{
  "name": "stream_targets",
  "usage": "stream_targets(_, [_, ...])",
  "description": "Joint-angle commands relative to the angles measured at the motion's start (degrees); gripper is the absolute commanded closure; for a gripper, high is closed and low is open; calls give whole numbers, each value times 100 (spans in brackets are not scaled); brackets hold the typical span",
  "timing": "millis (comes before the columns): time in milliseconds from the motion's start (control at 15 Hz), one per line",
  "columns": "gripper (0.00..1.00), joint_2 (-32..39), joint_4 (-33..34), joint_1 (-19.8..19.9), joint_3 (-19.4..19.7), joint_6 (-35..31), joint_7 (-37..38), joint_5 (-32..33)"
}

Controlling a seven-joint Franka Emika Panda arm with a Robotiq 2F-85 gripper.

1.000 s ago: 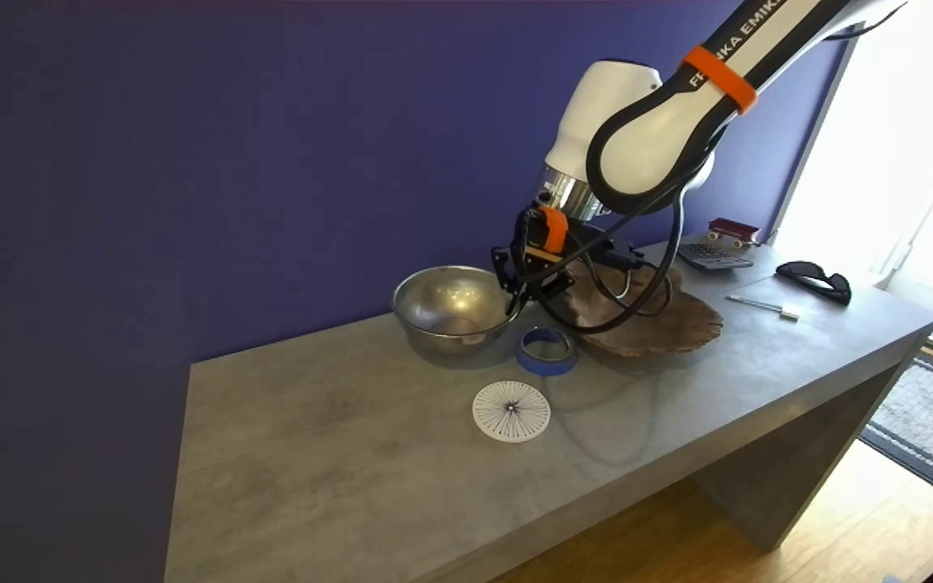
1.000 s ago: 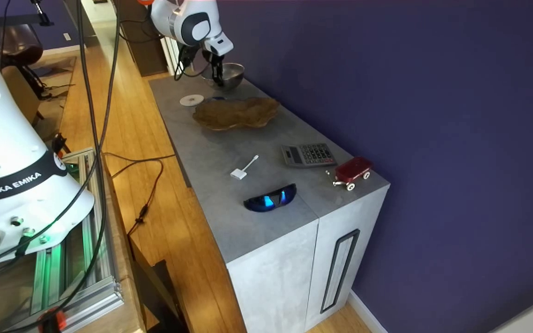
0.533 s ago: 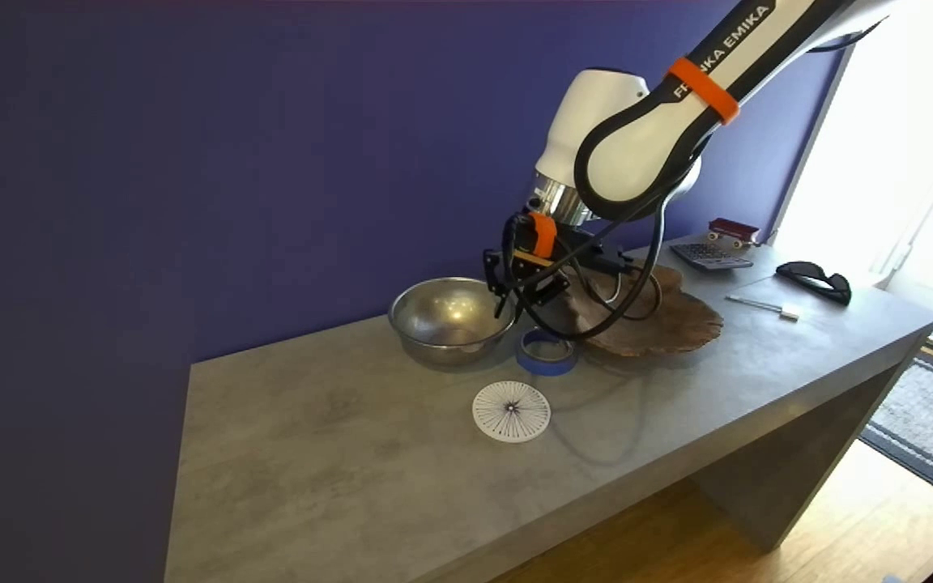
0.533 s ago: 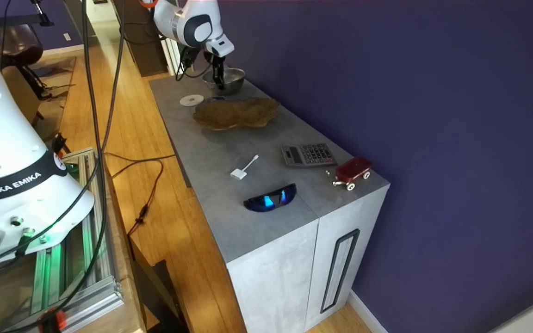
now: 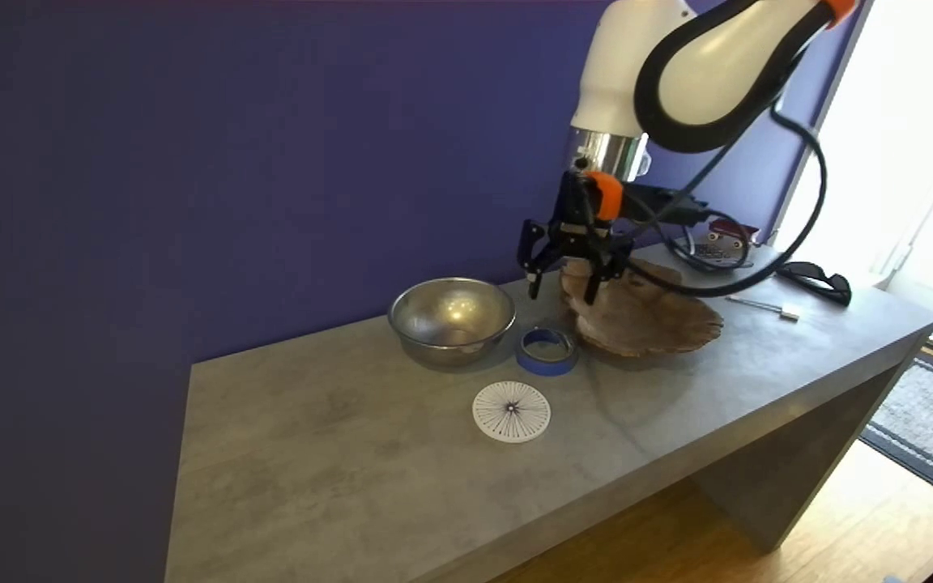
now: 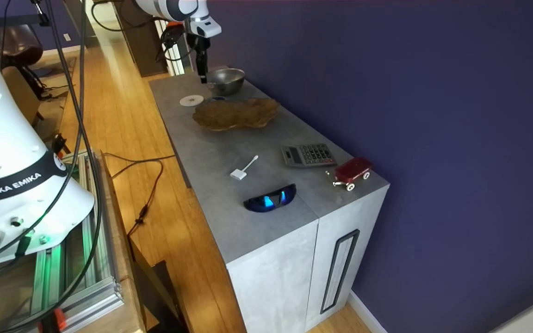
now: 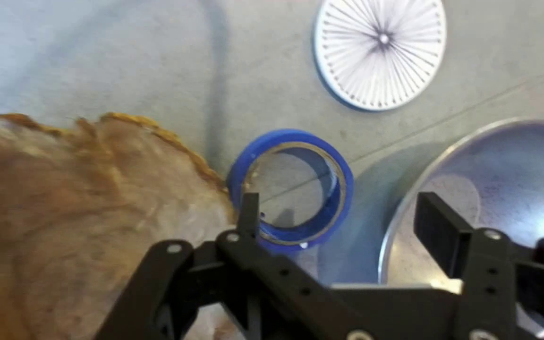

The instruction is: Move the silver bowl forward

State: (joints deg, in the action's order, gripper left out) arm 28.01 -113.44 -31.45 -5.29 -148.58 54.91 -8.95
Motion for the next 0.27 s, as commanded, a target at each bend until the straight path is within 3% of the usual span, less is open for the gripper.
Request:
stream_targets(0, [0, -1270, -1412, -3, -224, 13, -298, 649])
stream_targets(67, [0, -1553, -1725, 8, -327, -98, -388, 803])
stream_targets(133, [0, -820, -904, 154, -353, 72, -185, 629])
stream_targets(200, [0, -1000, -1086, 167, -427, 69, -180, 655])
